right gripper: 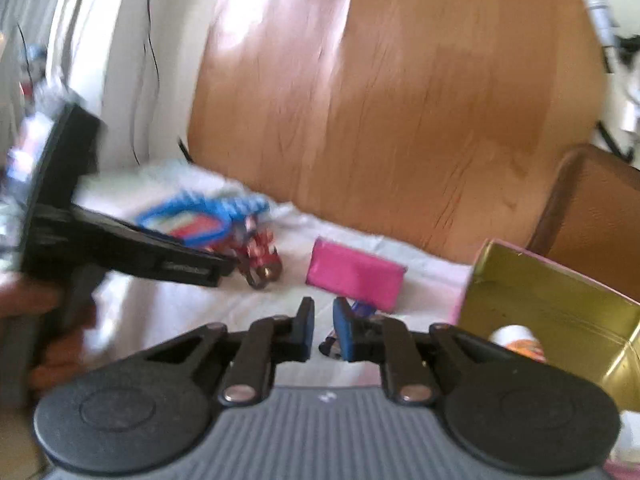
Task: Organize rigid objects
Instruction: 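Reach the right tool to the blue lighter and grasp it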
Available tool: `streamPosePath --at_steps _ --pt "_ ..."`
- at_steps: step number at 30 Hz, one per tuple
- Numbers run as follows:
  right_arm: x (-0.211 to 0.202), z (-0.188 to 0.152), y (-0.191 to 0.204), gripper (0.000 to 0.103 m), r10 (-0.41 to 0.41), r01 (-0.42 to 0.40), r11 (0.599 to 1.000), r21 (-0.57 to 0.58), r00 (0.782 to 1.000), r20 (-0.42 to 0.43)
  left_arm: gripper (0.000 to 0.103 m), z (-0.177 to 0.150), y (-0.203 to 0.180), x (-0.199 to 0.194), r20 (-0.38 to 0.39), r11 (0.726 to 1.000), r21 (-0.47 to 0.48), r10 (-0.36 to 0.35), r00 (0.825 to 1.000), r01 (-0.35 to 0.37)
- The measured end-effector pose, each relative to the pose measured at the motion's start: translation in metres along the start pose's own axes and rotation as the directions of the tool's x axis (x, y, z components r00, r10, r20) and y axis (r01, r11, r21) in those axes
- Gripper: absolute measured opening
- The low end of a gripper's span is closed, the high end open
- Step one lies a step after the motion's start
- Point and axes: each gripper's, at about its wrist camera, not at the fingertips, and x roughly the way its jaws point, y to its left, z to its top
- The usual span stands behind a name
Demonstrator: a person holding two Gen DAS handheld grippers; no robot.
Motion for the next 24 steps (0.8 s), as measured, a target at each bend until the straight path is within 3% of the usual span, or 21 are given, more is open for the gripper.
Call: streamPosePath --at_steps 6,13,18,24 --pt "0.063 0.006 0.003 0.018 -0.105 0.101 0.994 -0.036 0.984 -0.144 0.061 -0.001 0.005 -0.002 0.021 0.998 -0.011 -0.062 0.998 0.063" --pt "0.089 -0.002 -0.004 0.028 -0.162 0.166 0.986 0.001 0.965 -0.206 0.061 -0.002 0.015 -0.012 0.039 0.990 -0.085 -0.107 0.993 0.110" --pt "0.077 -0.004 -0.005 0.024 -0.094 0.105 0.994 0.039 0.972 -0.215 0.061 0.000 0.019 -0.012 0.027 0.971 -0.128 -0.200 0.979 0.202" --pt "0.006 -0.034 0.020 0.024 0.059 -0.058 0.998 0.008 0.984 -0.167 0.061 -0.003 0.016 -0.007 -0.018 0.933 -0.158 -0.329 0.944 0.323"
